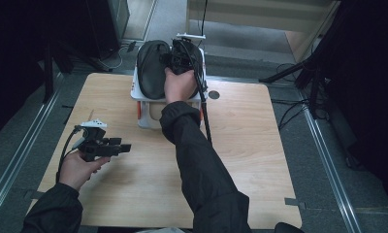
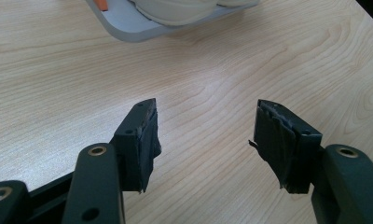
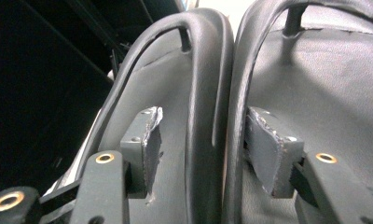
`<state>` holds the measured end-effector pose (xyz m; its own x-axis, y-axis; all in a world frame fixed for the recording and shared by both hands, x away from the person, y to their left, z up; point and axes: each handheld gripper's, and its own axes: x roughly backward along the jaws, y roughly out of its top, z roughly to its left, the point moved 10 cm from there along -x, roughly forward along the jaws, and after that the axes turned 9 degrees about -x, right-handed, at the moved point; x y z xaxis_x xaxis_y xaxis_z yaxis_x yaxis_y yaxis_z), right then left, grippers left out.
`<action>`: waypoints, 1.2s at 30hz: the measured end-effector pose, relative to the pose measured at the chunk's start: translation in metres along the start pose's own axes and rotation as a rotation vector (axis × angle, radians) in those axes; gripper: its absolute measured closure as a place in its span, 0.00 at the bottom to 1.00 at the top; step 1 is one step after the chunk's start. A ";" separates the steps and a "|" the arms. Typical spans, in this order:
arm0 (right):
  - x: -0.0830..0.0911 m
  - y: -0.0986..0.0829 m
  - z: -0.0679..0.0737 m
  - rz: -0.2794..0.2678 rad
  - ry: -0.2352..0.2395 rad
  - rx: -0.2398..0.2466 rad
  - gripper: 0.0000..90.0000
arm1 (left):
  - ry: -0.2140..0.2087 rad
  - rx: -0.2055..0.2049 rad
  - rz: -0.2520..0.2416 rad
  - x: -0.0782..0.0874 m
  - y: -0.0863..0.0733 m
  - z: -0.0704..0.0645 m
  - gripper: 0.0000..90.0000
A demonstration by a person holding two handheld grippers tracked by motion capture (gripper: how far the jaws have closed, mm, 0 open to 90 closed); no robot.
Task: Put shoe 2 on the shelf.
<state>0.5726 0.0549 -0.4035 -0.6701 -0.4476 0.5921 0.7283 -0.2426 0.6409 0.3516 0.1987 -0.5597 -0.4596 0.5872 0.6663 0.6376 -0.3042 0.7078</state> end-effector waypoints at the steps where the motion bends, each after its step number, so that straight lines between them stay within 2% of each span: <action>1: 0.001 -0.001 0.000 0.004 0.007 0.003 0.52 | -0.001 0.002 0.000 0.000 0.000 0.000 0.45; 13: 0.022 -0.012 -0.001 0.027 0.058 0.054 0.52 | 0.008 0.008 0.008 -0.003 -0.001 0.002 0.45; 17: 0.030 -0.017 -0.005 0.016 0.067 0.081 0.52 | 0.012 0.008 0.012 -0.004 -0.002 0.003 0.45; 21: 0.037 -0.023 -0.007 0.029 0.093 0.083 0.52 | 0.016 0.003 0.014 -0.004 -0.002 0.003 0.45; 24: 0.042 -0.030 -0.008 0.060 0.109 0.112 0.51 | 0.017 0.004 0.015 -0.003 -0.002 0.003 0.45; 27: 0.048 -0.035 -0.010 0.071 0.125 0.111 0.51 | 0.020 0.008 0.014 -0.004 -0.002 0.003 0.45; 31: 0.055 -0.045 -0.012 0.092 0.134 0.148 0.51 | 0.020 0.006 0.014 -0.004 -0.002 0.003 0.45; 36: 0.065 -0.055 -0.013 0.112 0.163 0.158 0.51 | 0.020 -0.001 0.021 -0.005 -0.003 0.001 0.45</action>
<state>0.4908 0.0275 -0.4065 -0.5451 -0.6003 0.5852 0.7569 -0.0523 0.6515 0.3529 0.1977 -0.5652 -0.4590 0.5654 0.6853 0.6462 -0.3170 0.6942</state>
